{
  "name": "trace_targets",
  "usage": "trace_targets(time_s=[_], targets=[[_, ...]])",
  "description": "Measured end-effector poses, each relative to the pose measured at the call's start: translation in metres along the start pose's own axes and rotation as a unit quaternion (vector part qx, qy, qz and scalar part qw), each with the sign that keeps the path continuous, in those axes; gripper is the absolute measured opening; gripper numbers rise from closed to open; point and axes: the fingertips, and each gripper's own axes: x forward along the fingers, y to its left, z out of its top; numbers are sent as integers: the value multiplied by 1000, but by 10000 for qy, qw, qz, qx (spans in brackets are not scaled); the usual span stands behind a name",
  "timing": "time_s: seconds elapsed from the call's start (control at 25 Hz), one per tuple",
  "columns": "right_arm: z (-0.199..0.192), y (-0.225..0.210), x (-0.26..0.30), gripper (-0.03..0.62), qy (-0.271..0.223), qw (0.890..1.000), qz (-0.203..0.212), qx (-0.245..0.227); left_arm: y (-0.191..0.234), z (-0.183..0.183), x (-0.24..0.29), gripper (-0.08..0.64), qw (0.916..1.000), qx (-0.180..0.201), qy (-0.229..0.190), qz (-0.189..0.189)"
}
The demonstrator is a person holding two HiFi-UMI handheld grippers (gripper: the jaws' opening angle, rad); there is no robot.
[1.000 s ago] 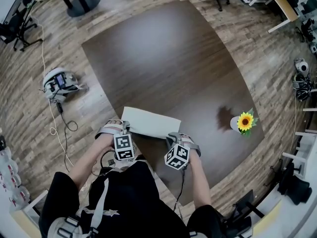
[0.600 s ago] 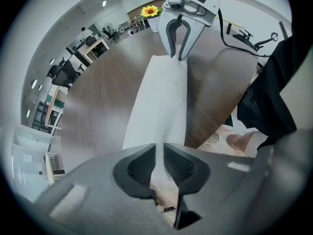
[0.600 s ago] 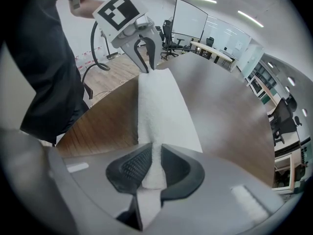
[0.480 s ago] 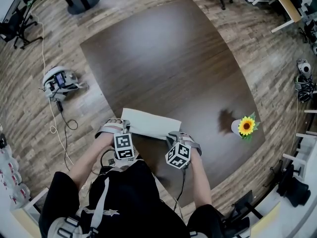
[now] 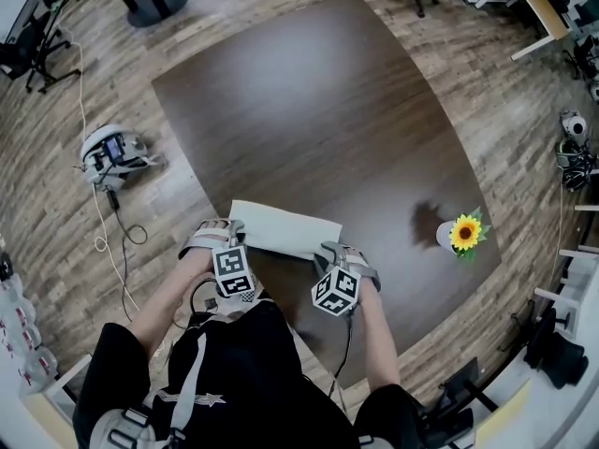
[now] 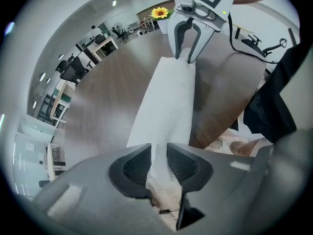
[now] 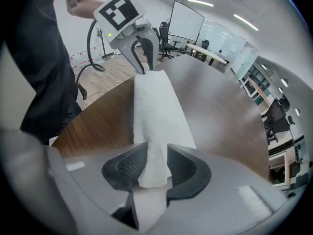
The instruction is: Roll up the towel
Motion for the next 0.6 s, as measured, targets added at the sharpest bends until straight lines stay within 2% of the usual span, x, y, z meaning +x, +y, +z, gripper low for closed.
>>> trace_targets(time_s=[0.12, 0.28, 0.44, 0.6], targets=[[0, -5, -7, 168, -55, 9997, -220, -12, 5, 1, -7, 133, 9998, -40, -42, 187], [4, -3, -19, 175, -131, 9990, -422, -72, 8, 1, -22, 133, 9990, -43, -122, 424], [6, 9, -25, 172, -170, 9988, -439, -131, 0, 4, -33, 133, 9985, 8, -220, 503], [4, 29, -25, 169, -171, 9991, -349, -153, -19, 5, -35, 133, 9988, 60, -236, 423]])
